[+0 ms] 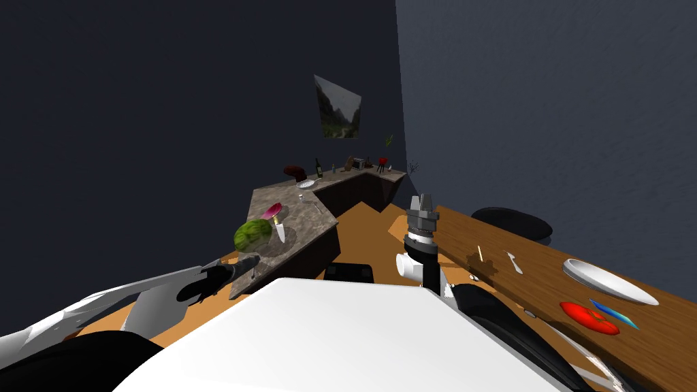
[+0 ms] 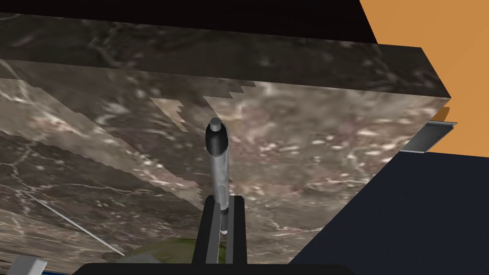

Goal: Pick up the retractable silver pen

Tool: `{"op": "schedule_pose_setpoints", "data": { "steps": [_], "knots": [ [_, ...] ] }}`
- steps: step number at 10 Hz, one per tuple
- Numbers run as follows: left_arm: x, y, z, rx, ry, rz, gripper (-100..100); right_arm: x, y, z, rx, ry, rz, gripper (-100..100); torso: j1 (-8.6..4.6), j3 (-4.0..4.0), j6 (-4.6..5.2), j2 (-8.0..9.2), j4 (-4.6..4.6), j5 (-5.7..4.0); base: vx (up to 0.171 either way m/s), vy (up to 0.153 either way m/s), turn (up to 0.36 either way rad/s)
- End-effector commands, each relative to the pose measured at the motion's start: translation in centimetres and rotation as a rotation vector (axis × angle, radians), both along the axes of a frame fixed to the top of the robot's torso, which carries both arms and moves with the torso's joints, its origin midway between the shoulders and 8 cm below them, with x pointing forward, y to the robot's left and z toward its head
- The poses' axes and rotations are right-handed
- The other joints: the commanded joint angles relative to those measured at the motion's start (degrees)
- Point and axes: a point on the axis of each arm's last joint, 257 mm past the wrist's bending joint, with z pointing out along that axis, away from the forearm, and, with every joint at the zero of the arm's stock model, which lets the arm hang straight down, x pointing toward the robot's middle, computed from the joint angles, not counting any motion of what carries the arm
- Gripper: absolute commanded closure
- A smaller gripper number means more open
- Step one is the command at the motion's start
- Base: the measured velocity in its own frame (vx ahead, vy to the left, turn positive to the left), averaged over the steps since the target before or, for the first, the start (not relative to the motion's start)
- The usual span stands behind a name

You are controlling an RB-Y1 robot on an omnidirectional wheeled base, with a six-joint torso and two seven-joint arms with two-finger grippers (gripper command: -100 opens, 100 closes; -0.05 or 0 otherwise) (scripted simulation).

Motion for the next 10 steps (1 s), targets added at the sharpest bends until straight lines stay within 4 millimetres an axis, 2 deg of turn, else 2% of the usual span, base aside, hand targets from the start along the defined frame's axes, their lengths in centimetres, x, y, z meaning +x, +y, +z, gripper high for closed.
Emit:
{"op": "schedule_pose_setpoints", "data": {
  "steps": [1, 3, 4, 5, 8, 9, 10],
  "knots": [
    [0.0, 0.0, 0.0, 0.0, 0.0, 0.0, 100, 0.0, 0.0, 0.0, 0.0, 0.0, 0.0, 0, 0.0, 0.0, 0.0, 0.0, 0.0, 0.0, 0.0, 0.0, 0.0],
    [0.0, 0.0, 0.0, 0.0, 0.0, 0.0, 100, 0.0, 0.0, 0.0, 0.0, 0.0, 0.0, 0, 0.03, 0.01, -0.02, 0.01, 0.0, 0.01, 0.0, 0.0, 0.0],
    [0.0, 0.0, 0.0, 0.0, 0.0, 0.0, 0, 0.0, 0.0, 0.0, 0.0, 0.0, 0.0, 0, 0.04, 0.01, -0.01, 0.01, 0.0, 0.01, 0.0, 0.0, 0.0],
    [1.0, -0.6, 0.7, -0.001, -0.003, -0.014, 100, 0.0, 0.0, 0.0, 0.0, 0.0, 0.0, 0, 0.04, 0.01, -0.02, 0.02, 0.0, 0.01, -0.019, 0.006, 0.115],
    [2.2, -1.7, 1.8, -0.001, -0.003, -0.036, 100, 0.0, 0.0, 0.0, 0.0, 0.0, 0.0, 0, 0.03, 0.08, -0.04, 0.13, 0.03, 0.0, -0.031, 0.007, 0.084],
    [2.0, -1.4, 1.6, 0.0, -0.003, -0.033, 100, 0.0, 0.0, 0.0, 0.0, 0.0, 0.0, 0, 0.02, 0.09, -0.06, 0.15, 0.04, 0.0, -0.015, 0.001, 0.012],
    [2.1, -1.4, 1.7, 0.0, -0.003, -0.033, 0, 0.0, 0.0, 0.0, 0.0, 0.0, 0.0, 0, 0.03, 0.07, -0.05, 0.11, 0.03, 0.02, 0.0, 0.0, 0.0]
  ]
}}
